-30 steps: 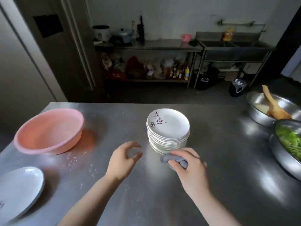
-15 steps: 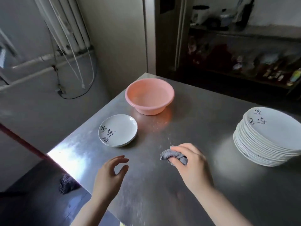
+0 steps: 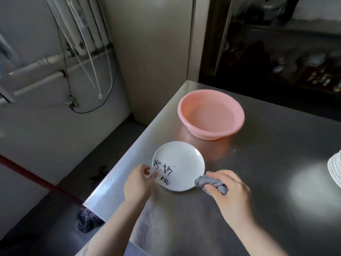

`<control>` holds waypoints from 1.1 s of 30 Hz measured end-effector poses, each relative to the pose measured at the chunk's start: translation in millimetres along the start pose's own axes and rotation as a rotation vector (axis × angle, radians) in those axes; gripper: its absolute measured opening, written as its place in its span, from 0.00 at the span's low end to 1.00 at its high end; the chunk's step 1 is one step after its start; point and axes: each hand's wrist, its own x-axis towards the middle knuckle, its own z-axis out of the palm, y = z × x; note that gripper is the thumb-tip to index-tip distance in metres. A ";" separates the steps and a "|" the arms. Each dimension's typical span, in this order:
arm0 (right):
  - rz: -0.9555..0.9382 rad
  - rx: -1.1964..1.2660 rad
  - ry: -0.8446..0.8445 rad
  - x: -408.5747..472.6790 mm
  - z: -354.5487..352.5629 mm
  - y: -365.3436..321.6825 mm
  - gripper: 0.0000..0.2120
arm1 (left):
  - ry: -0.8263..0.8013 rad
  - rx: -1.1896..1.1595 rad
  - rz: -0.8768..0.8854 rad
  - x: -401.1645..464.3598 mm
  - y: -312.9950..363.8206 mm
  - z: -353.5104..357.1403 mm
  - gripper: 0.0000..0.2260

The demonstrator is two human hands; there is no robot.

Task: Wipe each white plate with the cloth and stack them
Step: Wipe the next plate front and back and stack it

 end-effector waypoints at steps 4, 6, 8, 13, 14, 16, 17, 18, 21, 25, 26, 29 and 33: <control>0.048 0.008 0.019 -2.5 12.8 -7.8 0.13 | -0.032 -0.011 -0.067 10.3 -0.4 3.8 0.15; 0.061 0.008 0.030 -1.3 15.3 -8.0 0.13 | -0.055 -0.040 -0.092 13.5 -0.3 5.0 0.14; 0.071 -0.006 0.034 -0.9 16.1 -8.0 0.12 | -0.063 -0.093 -0.098 14.7 0.5 5.8 0.13; 0.086 0.012 0.091 -2.0 13.8 -6.2 0.13 | -0.047 -0.186 -0.082 9.8 6.3 6.1 0.12; 0.090 0.015 0.097 -2.8 12.9 -6.2 0.13 | -0.040 -0.221 -0.076 9.3 8.3 5.7 0.11; 0.097 0.003 0.105 -5.7 10.6 -5.1 0.12 | -0.030 -0.308 -0.076 9.0 13.2 3.7 0.10; 0.102 -0.008 0.113 -7.5 8.3 -3.9 0.12 | -0.031 -0.364 -0.081 9.0 16.1 2.9 0.10; 0.109 -0.017 0.124 -9.5 5.3 -2.3 0.12 | -0.035 -0.427 -0.089 8.1 18.7 2.4 0.09; 0.133 -0.036 0.168 -13.1 -3.8 4.0 0.12 | -0.041 -0.595 -0.097 5.1 22.8 3.1 0.06; 0.175 -0.018 0.231 -16.6 -20.0 11.5 0.11 | -0.043 -0.675 -0.019 -5.5 33.0 4.0 0.11; 0.186 -0.015 0.249 -18.2 -27.1 14.5 0.11 | -0.053 -0.688 0.015 -10.0 39.2 3.9 0.12; 0.214 -0.012 0.330 -30.1 -58.6 30.3 0.10 | -0.142 -0.727 0.088 -29.1 67.0 10.4 0.12; 0.276 -0.033 0.473 -60.2 -116.3 64.8 0.12 | -0.325 -0.767 0.146 -72.0 107.2 47.5 0.12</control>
